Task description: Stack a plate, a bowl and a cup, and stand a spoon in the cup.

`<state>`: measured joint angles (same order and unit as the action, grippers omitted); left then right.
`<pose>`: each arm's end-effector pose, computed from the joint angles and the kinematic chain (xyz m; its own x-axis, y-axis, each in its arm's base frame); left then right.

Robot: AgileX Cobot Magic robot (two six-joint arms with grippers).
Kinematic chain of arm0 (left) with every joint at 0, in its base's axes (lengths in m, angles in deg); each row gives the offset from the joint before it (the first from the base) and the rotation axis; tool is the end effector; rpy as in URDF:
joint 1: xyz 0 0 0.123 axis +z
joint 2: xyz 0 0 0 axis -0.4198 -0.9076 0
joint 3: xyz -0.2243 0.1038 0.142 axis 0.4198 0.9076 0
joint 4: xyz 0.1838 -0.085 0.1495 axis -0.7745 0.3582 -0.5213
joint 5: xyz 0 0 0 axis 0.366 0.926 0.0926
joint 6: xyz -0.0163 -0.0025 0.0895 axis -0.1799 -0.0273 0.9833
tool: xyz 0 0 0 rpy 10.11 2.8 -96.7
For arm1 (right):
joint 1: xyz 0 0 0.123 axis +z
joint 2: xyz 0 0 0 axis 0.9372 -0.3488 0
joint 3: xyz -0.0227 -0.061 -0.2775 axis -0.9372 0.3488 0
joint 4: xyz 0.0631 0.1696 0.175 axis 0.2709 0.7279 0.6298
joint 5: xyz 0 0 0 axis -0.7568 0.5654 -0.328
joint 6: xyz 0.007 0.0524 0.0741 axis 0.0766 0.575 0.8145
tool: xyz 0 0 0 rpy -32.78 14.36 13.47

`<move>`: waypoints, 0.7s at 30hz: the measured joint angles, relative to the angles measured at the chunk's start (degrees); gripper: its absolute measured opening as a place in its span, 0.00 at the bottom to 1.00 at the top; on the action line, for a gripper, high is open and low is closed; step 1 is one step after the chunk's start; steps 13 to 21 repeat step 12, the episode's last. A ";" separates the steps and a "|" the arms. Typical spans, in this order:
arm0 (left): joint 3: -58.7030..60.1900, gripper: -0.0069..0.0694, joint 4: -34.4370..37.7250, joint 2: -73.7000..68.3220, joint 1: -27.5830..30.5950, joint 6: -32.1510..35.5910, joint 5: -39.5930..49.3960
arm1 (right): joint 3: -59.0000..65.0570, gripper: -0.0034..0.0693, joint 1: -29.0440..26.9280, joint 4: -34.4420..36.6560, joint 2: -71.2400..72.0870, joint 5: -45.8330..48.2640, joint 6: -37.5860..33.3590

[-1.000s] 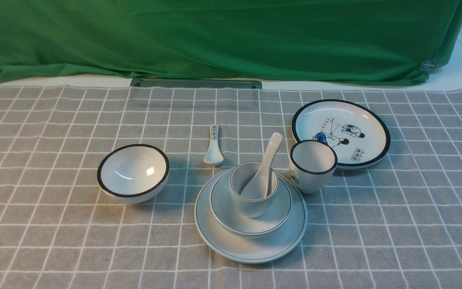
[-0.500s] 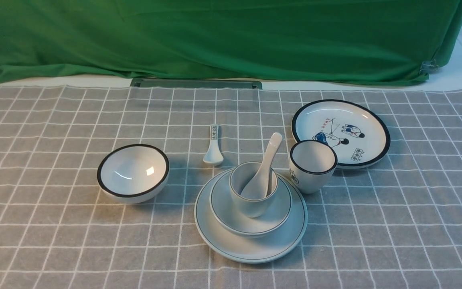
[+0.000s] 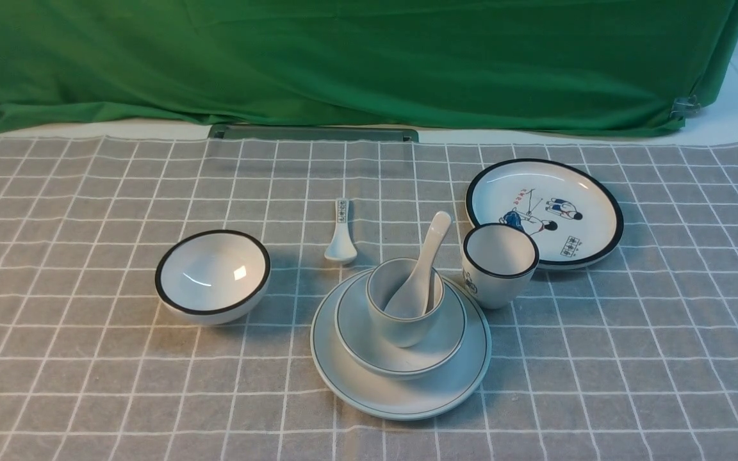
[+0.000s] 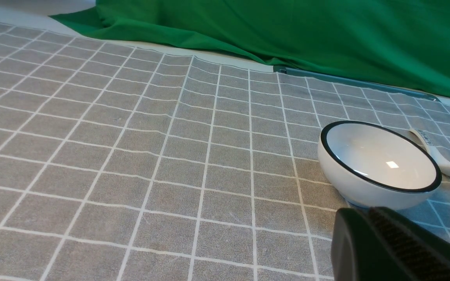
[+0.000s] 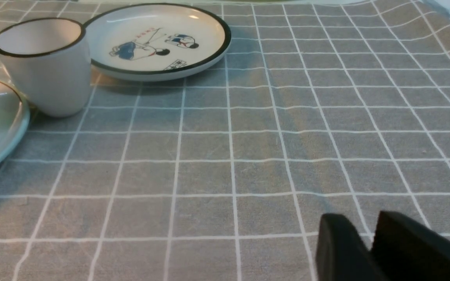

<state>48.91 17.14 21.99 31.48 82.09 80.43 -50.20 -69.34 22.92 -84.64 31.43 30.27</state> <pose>0.0559 0.0027 0.1907 -0.1373 -0.0776 -0.9875 -0.0826 0.9944 -0.0667 0.0557 -0.0005 0.1894 -0.1578 -0.0355 -0.9868 -0.0015 0.9994 -0.0357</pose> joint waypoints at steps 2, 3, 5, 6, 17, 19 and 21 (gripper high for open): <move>0.00 0.11 -0.05 0.00 0.00 0.04 0.00 | 0.00 0.31 0.00 0.00 0.00 0.00 0.00; 0.00 0.11 -0.05 0.00 0.00 0.04 0.00 | 0.00 0.31 0.00 0.00 0.00 0.00 0.00; 0.00 0.11 -0.05 0.00 0.00 0.04 -0.04 | 0.00 0.31 0.00 0.00 0.00 0.00 0.00; 0.00 0.11 -0.05 0.00 0.00 0.04 -0.04 | 0.00 0.32 0.00 0.00 0.00 0.00 0.00; 0.00 0.11 -0.05 0.00 0.00 0.06 -0.04 | 0.00 0.33 0.00 0.00 0.00 0.00 0.00; 0.00 0.11 -0.05 0.00 0.00 0.06 -0.04 | 0.00 0.33 0.00 0.00 0.00 0.00 0.00; 0.00 0.11 -0.05 0.00 0.00 0.06 -0.04 | 0.00 0.33 0.00 0.00 0.00 0.00 0.00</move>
